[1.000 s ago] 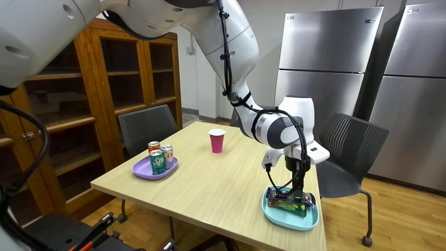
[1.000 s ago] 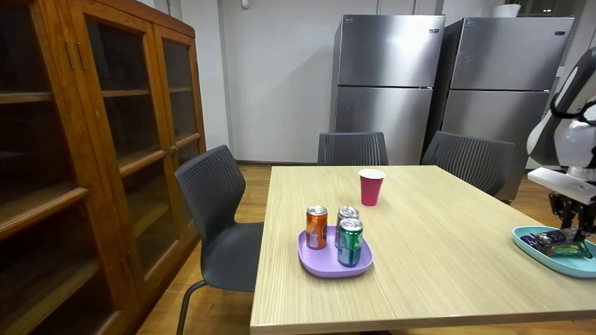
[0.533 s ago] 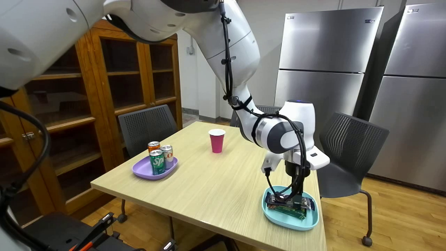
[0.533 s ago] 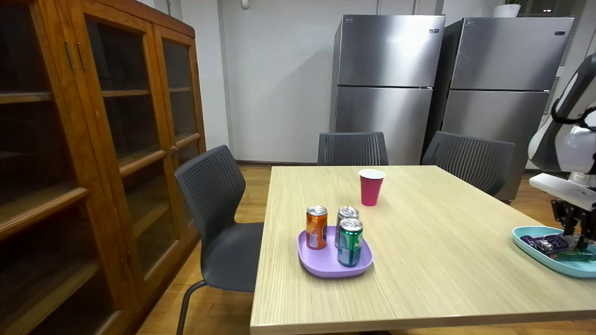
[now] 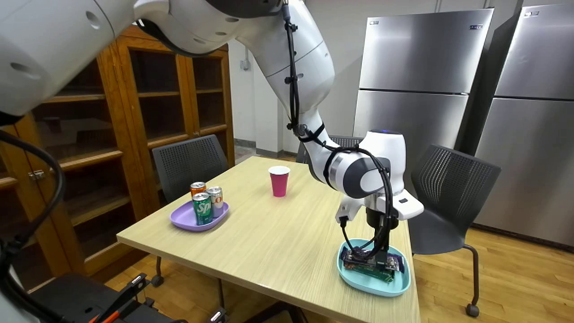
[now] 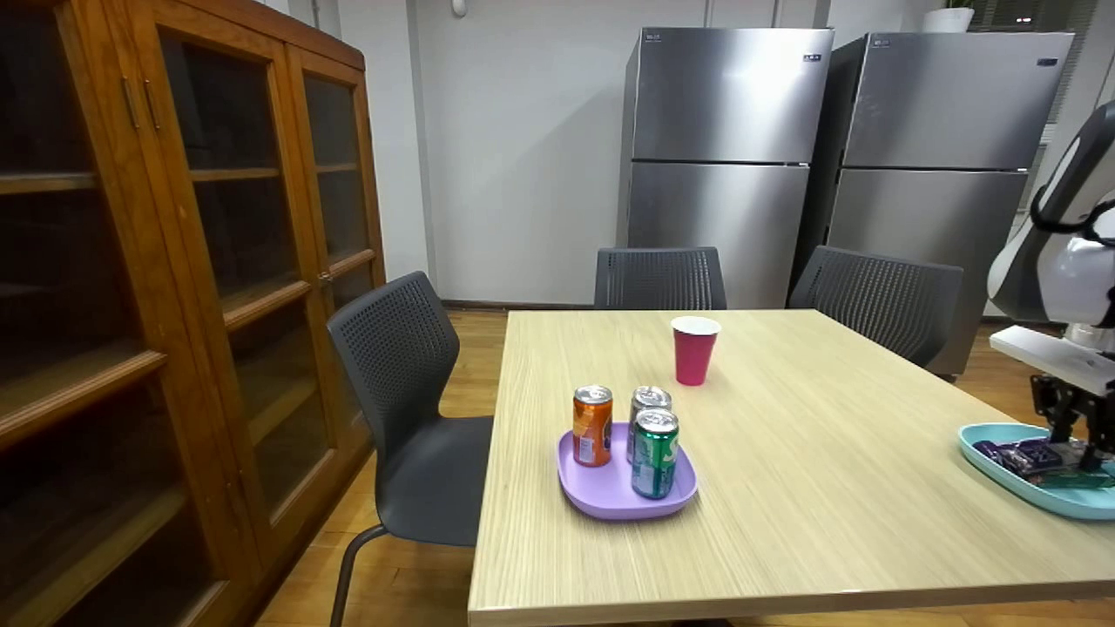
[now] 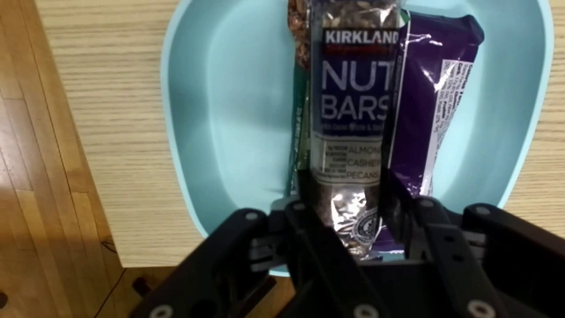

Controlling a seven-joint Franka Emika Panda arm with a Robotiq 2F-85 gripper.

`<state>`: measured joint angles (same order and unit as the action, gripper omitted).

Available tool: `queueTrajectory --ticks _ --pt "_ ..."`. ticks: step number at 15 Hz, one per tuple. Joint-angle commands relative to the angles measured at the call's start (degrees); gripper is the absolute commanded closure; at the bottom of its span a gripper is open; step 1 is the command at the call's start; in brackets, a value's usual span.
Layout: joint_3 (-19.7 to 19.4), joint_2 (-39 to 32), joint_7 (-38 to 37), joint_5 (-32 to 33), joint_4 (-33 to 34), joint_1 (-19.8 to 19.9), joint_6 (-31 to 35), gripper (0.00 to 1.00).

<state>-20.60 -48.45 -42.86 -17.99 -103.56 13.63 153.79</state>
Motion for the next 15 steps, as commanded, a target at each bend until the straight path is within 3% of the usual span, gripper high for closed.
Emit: queueTrajectory --ticks 1,5,15 --pt "0.81 0.65 -0.77 -0.39 0.47 0.65 -1.63 0.26" --pt "0.66 1.76 -0.65 -0.04 -0.56 -0.23 -0.94 0.00" --pt "1.20 4.50 1.38 3.93 -2.38 -6.47 -1.89 0.00"
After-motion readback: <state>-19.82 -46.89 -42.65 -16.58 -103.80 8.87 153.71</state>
